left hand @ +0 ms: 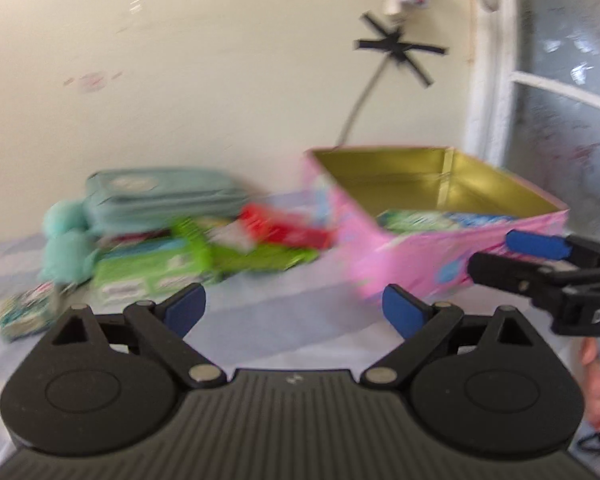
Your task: Organize objects
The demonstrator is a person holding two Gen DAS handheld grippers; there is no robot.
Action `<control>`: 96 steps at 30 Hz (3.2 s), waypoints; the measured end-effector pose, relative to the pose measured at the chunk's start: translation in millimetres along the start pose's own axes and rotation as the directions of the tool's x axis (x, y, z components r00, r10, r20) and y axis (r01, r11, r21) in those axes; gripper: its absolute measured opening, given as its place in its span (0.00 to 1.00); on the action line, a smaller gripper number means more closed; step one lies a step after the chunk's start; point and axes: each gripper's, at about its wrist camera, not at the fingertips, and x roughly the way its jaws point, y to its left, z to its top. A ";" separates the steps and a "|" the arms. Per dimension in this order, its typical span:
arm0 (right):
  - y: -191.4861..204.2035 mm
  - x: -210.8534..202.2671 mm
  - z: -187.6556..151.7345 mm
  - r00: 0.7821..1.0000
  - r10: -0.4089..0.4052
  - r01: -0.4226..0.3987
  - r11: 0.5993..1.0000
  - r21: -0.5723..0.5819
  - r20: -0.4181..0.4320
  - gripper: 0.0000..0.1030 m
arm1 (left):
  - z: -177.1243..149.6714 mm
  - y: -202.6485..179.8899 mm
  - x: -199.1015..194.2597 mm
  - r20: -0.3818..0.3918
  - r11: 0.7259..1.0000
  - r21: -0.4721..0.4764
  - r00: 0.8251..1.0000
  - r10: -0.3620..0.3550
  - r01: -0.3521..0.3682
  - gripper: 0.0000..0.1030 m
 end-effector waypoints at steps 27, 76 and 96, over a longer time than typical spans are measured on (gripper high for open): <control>86.5 112.7 -41.0 0.938 0.069 -0.084 0.996 -0.028 -0.339 0.88 | -50.1 108.0 15.8 -0.124 0.956 -0.249 0.984 0.127 -0.155 0.94; 121.7 52.7 -38.0 0.957 0.212 -0.250 0.948 -0.195 -0.196 0.79 | -60.0 151.7 -2.0 -0.014 0.828 -0.561 1.000 -0.008 -0.001 0.98; 71.9 112.1 -43.2 0.907 0.256 -0.241 0.967 0.087 -0.333 0.48 | -68.2 88.1 -21.3 -0.114 0.817 -0.515 0.924 -0.364 0.259 0.76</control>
